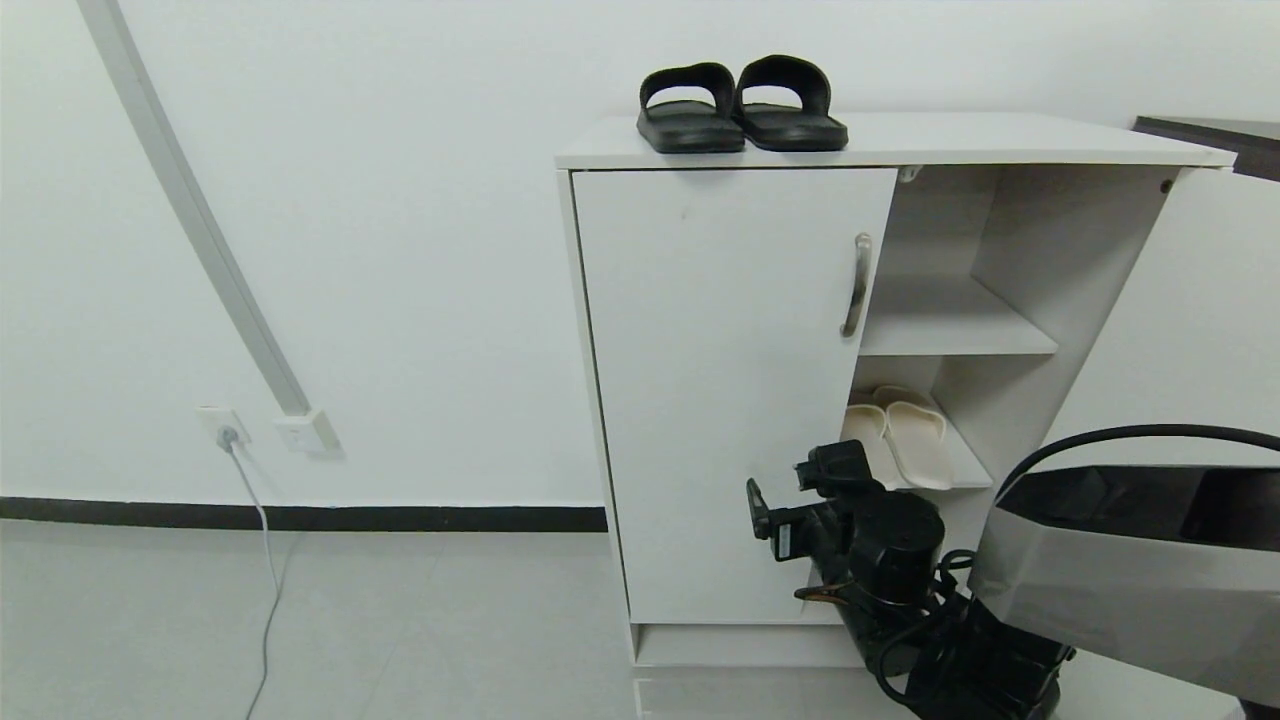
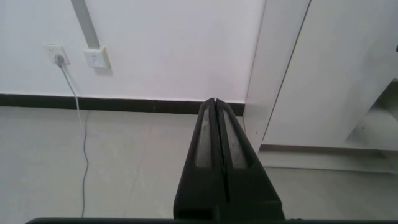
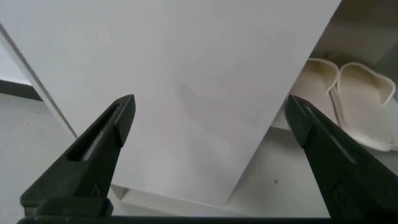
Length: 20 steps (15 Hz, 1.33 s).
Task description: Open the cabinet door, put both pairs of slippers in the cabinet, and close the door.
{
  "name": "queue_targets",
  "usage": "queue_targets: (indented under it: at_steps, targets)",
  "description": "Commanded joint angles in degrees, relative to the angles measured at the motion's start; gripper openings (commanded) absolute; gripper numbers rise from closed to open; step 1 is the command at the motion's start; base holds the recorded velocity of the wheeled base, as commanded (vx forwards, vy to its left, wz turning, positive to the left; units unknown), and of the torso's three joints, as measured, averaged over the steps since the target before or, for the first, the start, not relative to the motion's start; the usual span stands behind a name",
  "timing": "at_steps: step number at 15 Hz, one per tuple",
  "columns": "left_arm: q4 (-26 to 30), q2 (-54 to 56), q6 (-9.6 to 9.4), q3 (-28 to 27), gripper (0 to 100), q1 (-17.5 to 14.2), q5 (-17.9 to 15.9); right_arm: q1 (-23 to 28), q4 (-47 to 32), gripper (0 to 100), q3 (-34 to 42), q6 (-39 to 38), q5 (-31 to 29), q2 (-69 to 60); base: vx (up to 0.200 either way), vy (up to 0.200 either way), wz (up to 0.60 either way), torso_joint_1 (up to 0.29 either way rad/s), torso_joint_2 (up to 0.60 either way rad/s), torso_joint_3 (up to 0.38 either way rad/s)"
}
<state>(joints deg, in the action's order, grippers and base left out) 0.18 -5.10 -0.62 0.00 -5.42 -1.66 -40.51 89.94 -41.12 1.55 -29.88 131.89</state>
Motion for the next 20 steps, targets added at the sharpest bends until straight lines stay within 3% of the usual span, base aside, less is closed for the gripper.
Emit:
queue_targets:
  at_steps: [1,6,20]
  targets:
    - [-0.01,-0.09,0.01,0.00,0,-0.02,-0.01,-0.10,0.06,100,0.07,0.12,0.00,-0.23,0.000,0.000,0.00,0.000,0.00,0.000]
    - [-0.01,-0.09,0.01,0.00,0,-0.02,-0.01,-0.27,0.06,100,0.07,0.21,0.08,-0.23,0.000,0.000,0.00,0.001,-0.02,-0.038]
    - [-0.01,-0.09,-0.08,0.00,0,-0.02,-0.01,-0.27,0.06,100,0.25,0.21,0.08,-0.14,0.000,0.000,0.00,0.098,-0.44,-0.336]
